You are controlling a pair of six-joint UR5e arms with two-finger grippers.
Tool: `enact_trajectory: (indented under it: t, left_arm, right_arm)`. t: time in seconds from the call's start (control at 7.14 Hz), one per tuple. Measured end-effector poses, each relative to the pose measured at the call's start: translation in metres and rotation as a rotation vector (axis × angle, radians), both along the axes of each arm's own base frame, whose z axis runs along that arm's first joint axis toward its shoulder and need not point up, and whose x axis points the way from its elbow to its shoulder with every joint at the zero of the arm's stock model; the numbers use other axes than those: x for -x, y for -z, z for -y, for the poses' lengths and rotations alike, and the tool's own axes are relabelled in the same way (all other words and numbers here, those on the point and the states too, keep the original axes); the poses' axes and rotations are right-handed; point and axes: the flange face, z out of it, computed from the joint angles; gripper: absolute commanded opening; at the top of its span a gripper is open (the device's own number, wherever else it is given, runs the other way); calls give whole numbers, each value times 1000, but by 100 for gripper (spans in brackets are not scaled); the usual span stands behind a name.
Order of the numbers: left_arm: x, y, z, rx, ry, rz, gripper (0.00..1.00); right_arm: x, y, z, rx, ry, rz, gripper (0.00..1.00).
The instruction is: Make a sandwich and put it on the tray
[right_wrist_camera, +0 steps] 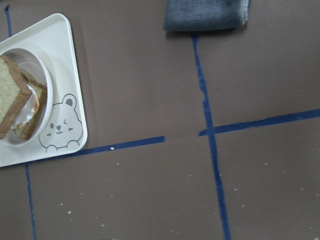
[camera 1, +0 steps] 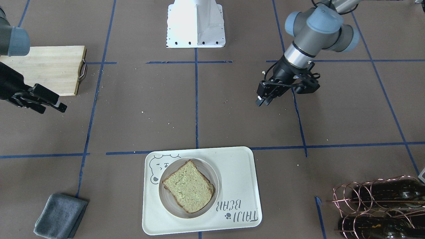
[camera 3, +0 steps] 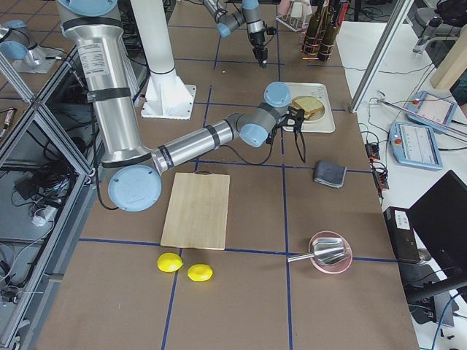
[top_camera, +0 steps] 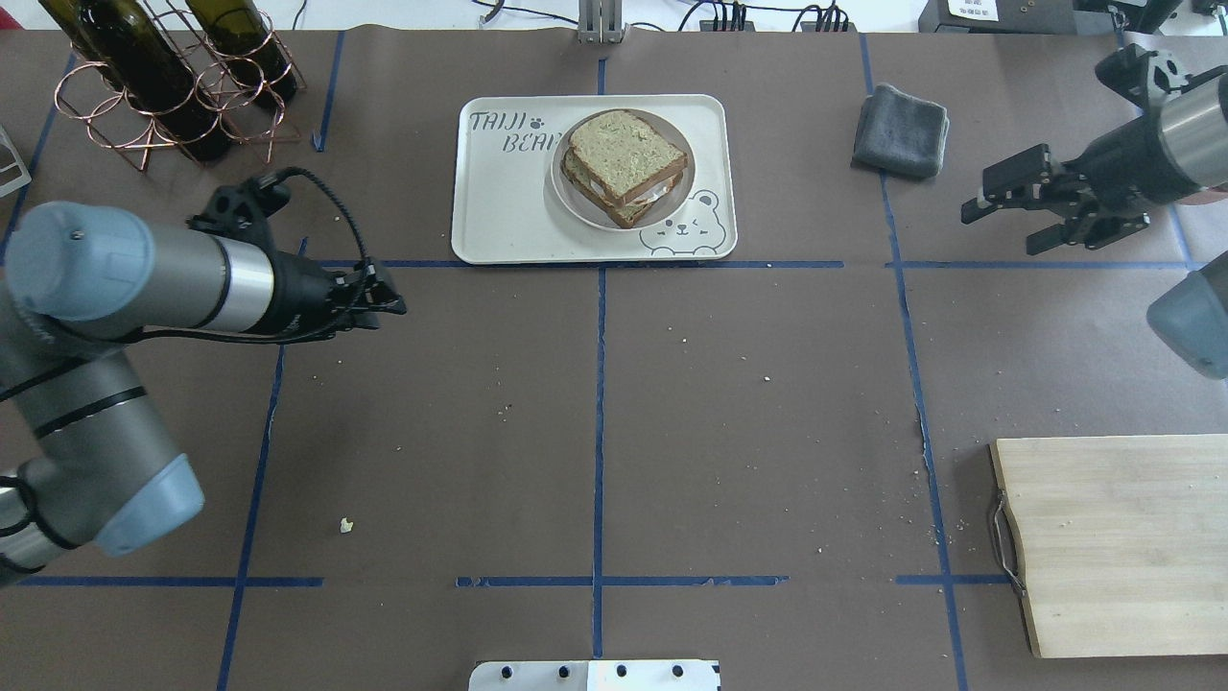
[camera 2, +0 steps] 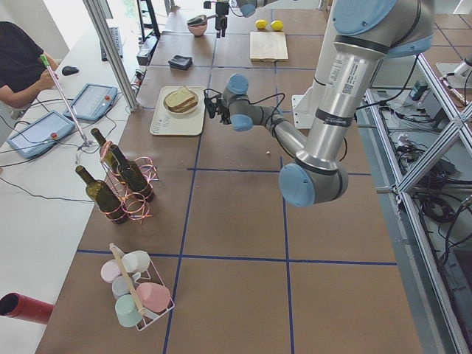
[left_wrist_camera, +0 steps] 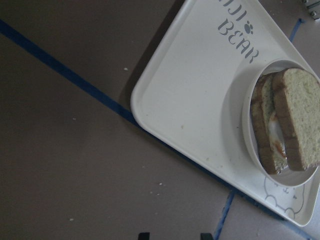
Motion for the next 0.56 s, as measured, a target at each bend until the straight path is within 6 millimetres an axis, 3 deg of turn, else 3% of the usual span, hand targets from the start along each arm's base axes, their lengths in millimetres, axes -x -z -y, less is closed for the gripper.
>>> enact_trajectory:
  t: [0.42, 0.56]
  left_arm:
    - [209, -136, 2, -368, -202, 286, 46]
    - [274, -172, 6, -431, -232, 362, 46]
  right_arm:
    - [-111, -82, -2, -150, 105, -174, 100]
    - [-148, -100, -4, -174, 153, -217, 100]
